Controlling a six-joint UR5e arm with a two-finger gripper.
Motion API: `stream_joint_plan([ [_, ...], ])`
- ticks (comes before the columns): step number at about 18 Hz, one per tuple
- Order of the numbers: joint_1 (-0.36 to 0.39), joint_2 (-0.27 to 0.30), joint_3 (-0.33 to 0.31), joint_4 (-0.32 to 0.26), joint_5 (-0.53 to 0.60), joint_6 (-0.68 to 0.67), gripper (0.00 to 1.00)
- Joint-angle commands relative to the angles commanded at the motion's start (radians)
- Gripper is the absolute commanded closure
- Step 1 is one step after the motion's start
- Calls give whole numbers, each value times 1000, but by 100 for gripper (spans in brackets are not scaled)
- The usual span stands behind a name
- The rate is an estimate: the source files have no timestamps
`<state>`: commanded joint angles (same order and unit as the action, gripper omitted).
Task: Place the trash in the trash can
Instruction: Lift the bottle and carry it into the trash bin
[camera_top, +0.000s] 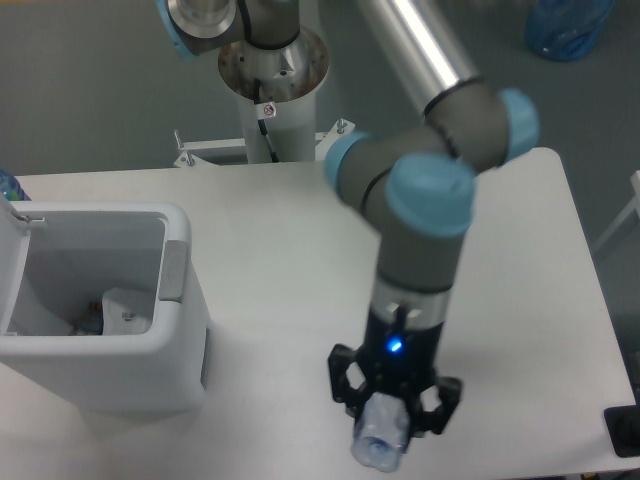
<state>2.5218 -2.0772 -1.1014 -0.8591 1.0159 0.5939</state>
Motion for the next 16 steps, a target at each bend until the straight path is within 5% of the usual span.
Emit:
stream_joint_plan([
  [8, -18, 91, -9, 12, -101, -187, 43],
  [16, -142, 187, -100, 12, -109, -315, 43],
])
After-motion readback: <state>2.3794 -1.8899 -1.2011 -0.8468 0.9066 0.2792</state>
